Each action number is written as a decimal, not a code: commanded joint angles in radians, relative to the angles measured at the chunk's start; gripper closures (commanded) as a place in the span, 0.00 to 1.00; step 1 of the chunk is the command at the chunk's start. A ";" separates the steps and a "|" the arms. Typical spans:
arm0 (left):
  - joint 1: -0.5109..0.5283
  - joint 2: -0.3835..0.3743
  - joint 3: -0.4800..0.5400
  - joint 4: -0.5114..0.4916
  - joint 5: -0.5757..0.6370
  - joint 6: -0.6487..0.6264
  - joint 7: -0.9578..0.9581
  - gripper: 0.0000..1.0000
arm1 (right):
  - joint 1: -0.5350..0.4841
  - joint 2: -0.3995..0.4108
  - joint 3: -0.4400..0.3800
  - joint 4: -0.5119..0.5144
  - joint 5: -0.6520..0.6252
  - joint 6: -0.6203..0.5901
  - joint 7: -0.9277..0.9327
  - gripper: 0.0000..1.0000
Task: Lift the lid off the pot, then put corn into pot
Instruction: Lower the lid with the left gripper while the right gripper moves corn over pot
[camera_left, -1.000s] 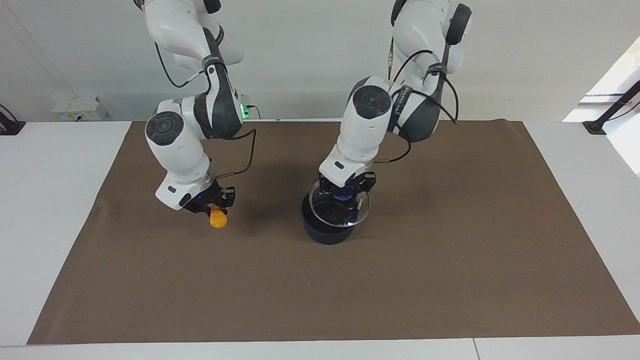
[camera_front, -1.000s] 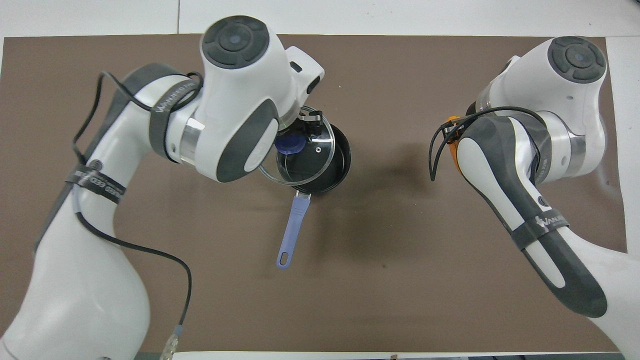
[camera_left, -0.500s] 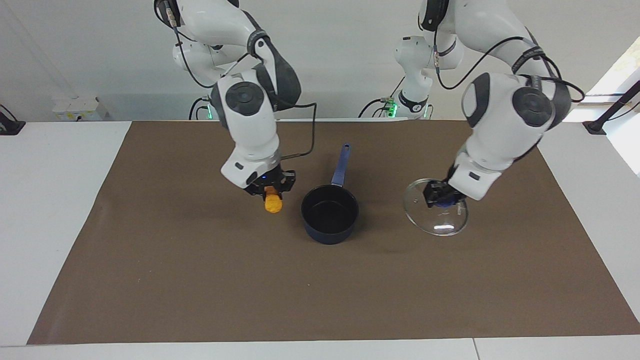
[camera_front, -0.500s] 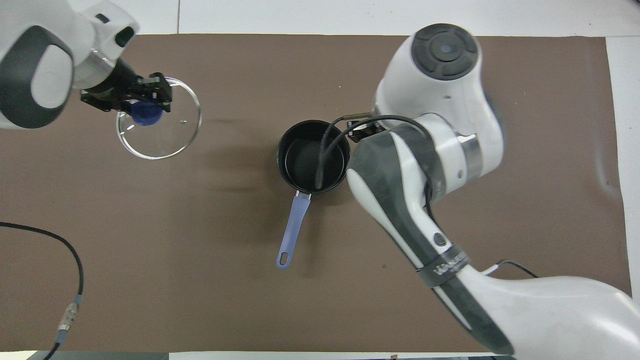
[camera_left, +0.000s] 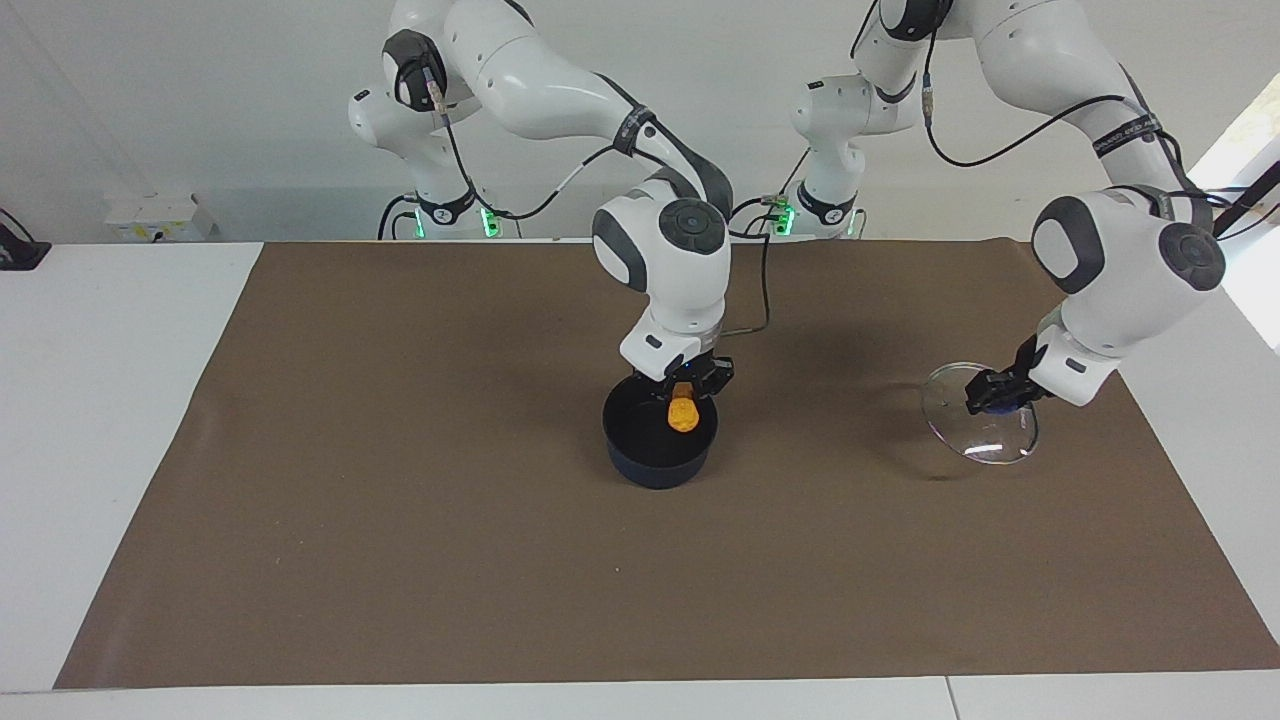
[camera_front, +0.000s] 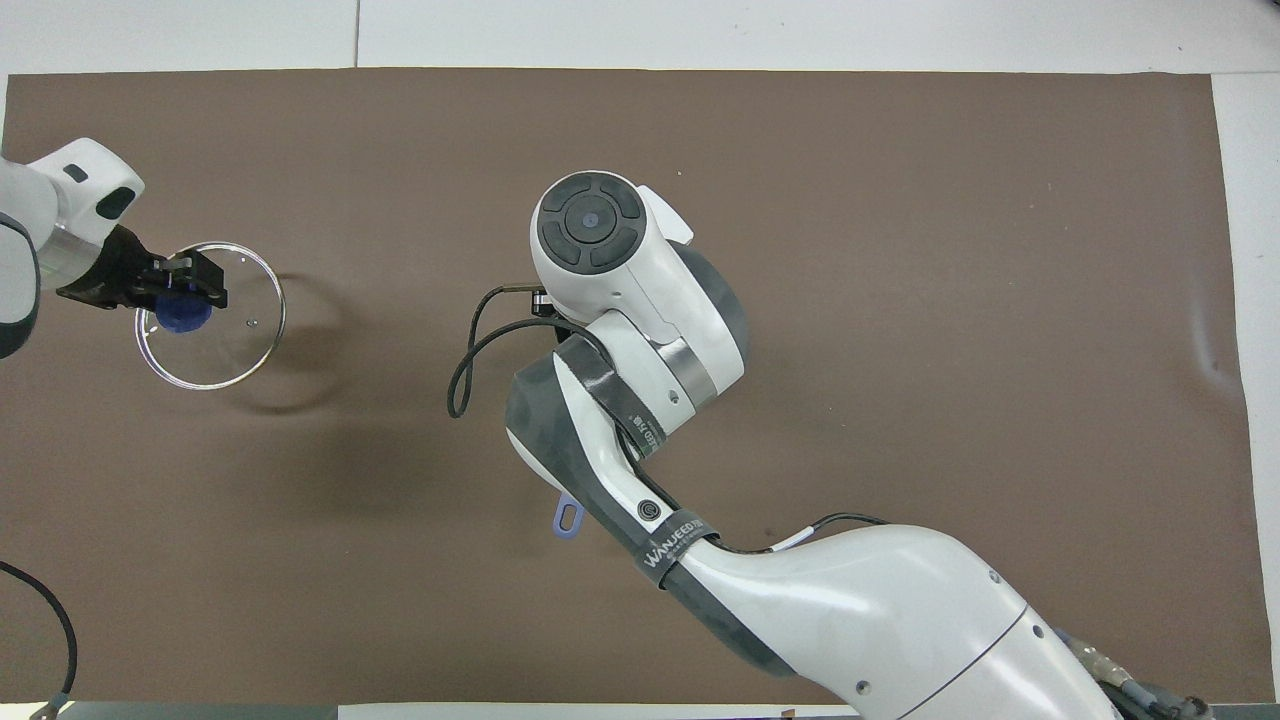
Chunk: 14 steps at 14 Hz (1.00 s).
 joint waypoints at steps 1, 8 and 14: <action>-0.012 -0.058 -0.004 -0.104 0.023 0.081 0.004 1.00 | -0.016 -0.077 0.004 -0.183 -0.006 0.137 -0.004 1.00; -0.028 -0.032 -0.004 -0.190 0.023 0.227 0.009 1.00 | -0.042 -0.074 -0.002 -0.187 -0.021 0.192 -0.007 0.92; -0.021 -0.029 -0.004 -0.210 0.023 0.250 0.035 1.00 | -0.045 -0.072 -0.005 -0.106 -0.084 0.072 -0.009 0.00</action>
